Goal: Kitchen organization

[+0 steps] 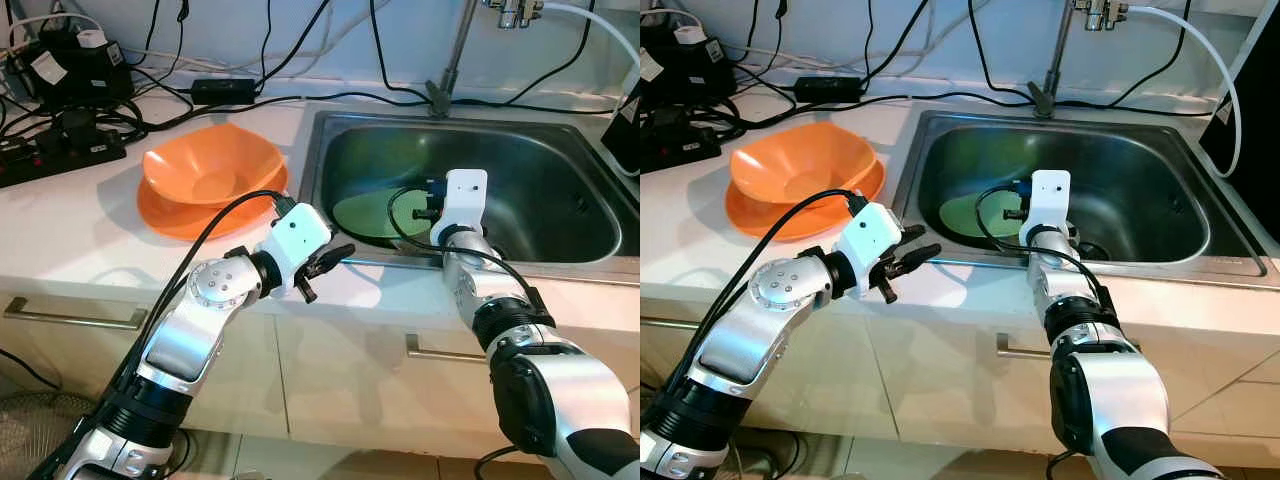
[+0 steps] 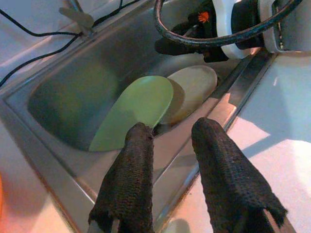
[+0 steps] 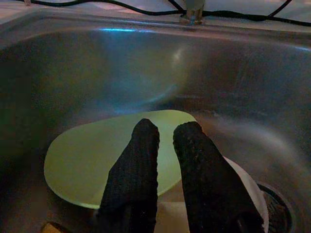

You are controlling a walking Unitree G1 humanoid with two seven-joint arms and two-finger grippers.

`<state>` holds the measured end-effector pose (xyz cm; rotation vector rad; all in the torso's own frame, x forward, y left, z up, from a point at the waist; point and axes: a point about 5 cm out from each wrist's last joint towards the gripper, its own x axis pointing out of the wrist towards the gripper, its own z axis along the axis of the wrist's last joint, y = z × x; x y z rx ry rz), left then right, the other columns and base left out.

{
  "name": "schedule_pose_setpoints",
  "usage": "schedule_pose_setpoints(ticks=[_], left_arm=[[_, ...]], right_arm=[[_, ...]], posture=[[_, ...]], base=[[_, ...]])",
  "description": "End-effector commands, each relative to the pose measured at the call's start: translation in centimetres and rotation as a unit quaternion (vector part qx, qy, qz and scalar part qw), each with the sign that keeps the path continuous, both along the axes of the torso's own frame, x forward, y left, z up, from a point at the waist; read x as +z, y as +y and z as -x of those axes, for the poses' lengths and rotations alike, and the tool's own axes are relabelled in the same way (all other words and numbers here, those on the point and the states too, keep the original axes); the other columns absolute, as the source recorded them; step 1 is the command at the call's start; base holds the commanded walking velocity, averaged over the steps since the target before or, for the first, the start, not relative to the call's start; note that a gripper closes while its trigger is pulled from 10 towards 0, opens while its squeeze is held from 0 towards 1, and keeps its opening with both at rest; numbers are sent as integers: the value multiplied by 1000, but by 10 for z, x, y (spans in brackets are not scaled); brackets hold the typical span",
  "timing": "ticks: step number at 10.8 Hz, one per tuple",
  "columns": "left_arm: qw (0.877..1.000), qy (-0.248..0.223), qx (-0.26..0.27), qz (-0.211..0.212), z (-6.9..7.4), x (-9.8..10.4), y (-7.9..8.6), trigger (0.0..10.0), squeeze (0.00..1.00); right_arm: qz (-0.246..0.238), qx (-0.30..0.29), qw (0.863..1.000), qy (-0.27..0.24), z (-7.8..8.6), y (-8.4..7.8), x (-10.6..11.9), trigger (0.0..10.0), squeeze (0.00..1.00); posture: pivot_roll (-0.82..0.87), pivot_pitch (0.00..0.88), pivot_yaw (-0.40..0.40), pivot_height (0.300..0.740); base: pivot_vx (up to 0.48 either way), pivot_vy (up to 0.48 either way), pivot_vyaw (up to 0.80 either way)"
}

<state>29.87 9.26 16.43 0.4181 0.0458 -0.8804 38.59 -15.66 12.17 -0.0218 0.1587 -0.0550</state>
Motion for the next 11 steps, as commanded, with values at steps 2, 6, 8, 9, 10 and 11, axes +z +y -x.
schedule_pose_setpoints(ticks=[2,6,8,9,10,11], left_arm=[[1000,-18,4,0,-1,5,-2,10000,0],[998,-45,43,20,-11,9,2,10000,0],[994,-64,75,41,-15,11,5,10000,0],[992,-71,91,52,-17,11,7,10000,0],[991,-74,97,55,-17,11,8,10000,0],[988,-80,113,65,-19,10,11,10000,0]], right_arm=[[20,2,1000,-19,0,0,4,10000,0],[43,23,987,-155,1,7,46,10000,0],[36,22,982,-186,17,11,49,10000,0],[28,21,980,-194,31,11,46,10000,0],[26,22,980,-194,38,12,43,10000,0],[23,27,981,-191,51,14,36,10000,0]], posture=[[-28,15,-10,740],[-47,12,-8,740],[-60,1,-10,740],[-68,0,-9,740],[-73,0,-10,740],[-82,0,-12,740]], base=[[0,0,0],[0,0,0],[0,0,0],[0,0,0],[0,0,0],[0,0,0]])
